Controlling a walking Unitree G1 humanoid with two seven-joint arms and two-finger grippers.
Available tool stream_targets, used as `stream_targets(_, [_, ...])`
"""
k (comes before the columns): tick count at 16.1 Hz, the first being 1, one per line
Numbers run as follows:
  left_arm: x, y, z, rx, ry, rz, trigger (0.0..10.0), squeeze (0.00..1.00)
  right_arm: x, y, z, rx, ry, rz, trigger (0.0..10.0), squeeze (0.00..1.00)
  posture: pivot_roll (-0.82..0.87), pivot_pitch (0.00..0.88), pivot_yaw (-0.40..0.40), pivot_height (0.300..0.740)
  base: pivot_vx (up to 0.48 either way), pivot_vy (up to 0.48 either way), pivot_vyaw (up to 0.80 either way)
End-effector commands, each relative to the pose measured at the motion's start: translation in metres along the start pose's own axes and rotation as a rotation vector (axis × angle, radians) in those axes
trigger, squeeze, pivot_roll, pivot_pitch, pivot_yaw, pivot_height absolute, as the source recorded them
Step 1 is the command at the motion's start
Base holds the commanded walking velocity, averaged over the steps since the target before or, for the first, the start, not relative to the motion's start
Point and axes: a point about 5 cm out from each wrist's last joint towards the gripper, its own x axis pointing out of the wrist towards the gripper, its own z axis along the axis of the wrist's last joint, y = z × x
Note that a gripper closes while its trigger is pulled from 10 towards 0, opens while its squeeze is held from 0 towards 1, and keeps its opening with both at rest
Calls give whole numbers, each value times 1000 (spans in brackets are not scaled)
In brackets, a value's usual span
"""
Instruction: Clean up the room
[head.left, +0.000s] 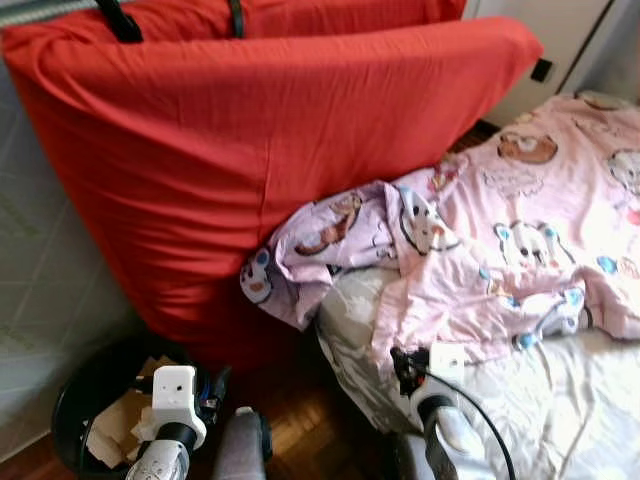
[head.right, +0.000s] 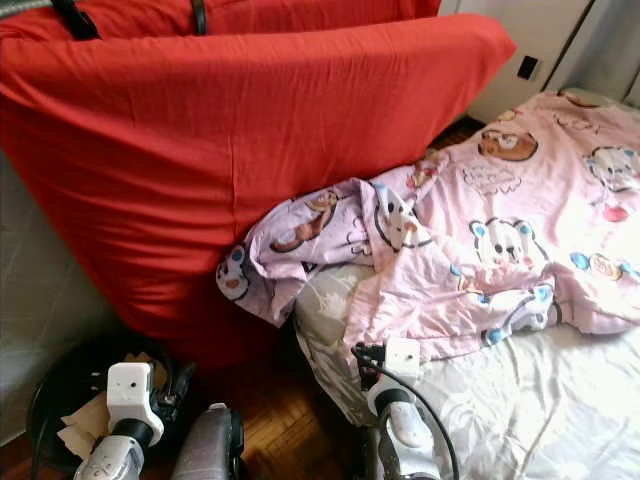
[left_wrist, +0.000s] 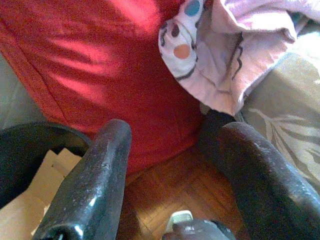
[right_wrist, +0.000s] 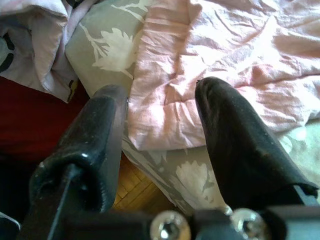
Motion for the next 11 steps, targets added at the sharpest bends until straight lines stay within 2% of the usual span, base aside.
stream_targets(1, [-3,0,-2,-10,13,3,10000,0,0,0,-2,7,25,-13,10000,0,112,183,-20,600,0,0,0])
stream_targets(3, [-7,-1,-1,-9,8,2,10000,0,7,-4,3,72,60,-73,10000,0,128,195,-25,600,0,0,0])
stream_targets(4, [-10,-2,0,-10,7,2,10000,0,11,-4,7,128,68,-89,10000,1000,138,204,-27,600,0,0,0])
stream_targets(5, [-12,-3,0,-11,7,2,10000,0,14,-4,10,150,81,-99,10000,1000,148,214,-31,600,0,0,0])
stream_targets(7, [-20,-5,3,-16,-2,7,10000,0,22,5,20,121,116,-96,10000,1000,172,239,-42,600,0,0,0])
stream_targets(9, [-27,-7,5,-19,-8,7,10000,0,27,10,27,160,111,-82,10000,1000,190,260,-48,600,0,0,0])
stream_targets(11, [-37,-9,6,-26,-5,8,10000,0,32,14,36,112,120,-70,10000,1000,194,285,-52,600,0,0,0])
